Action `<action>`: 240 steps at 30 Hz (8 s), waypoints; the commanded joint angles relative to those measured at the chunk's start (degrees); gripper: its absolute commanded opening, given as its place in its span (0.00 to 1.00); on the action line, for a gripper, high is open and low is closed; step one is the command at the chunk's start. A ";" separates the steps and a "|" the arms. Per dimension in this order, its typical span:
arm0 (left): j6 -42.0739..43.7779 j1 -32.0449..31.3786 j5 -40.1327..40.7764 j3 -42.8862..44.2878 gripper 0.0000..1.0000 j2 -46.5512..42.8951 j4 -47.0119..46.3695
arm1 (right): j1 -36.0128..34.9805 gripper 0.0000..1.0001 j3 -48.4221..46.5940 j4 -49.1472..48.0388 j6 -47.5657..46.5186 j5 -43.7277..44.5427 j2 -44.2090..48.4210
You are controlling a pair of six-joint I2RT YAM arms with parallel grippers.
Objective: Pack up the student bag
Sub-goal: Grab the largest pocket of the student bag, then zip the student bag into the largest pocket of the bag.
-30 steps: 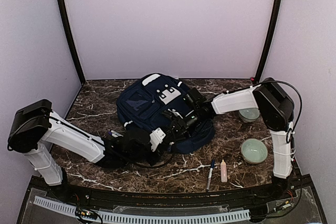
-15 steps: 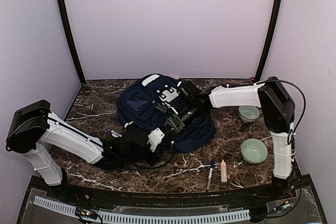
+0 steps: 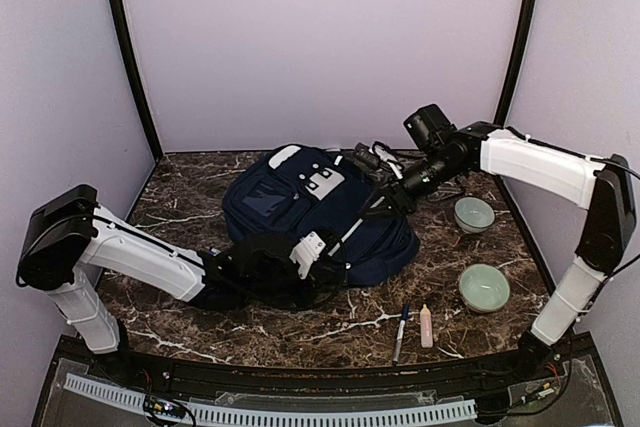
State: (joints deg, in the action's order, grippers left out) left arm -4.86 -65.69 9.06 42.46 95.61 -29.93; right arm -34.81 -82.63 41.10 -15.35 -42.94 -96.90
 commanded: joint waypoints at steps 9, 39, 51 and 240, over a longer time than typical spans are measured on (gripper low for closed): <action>-11.35 7.51 -24.54 15.09 0.00 4.95 3.44 | -5.65 0.24 13.02 -0.37 -14.62 16.96 15.86; -27.25 14.54 -37.43 21.18 0.00 10.29 1.63 | -27.13 0.42 24.71 -14.01 -24.79 55.61 13.50; -27.97 14.63 -38.54 21.66 0.00 10.65 1.47 | -28.66 0.41 26.94 -19.52 -26.20 60.35 12.85; -0.55 7.19 -25.45 23.47 0.58 13.46 10.40 | 2.35 0.00 23.10 -2.51 -10.56 22.34 3.53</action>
State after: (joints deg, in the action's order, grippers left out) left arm -8.05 -57.43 -14.63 60.66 103.98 -18.90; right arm -33.30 -60.71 38.17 -25.28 -21.06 -93.23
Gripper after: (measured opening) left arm 0.575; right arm 0.006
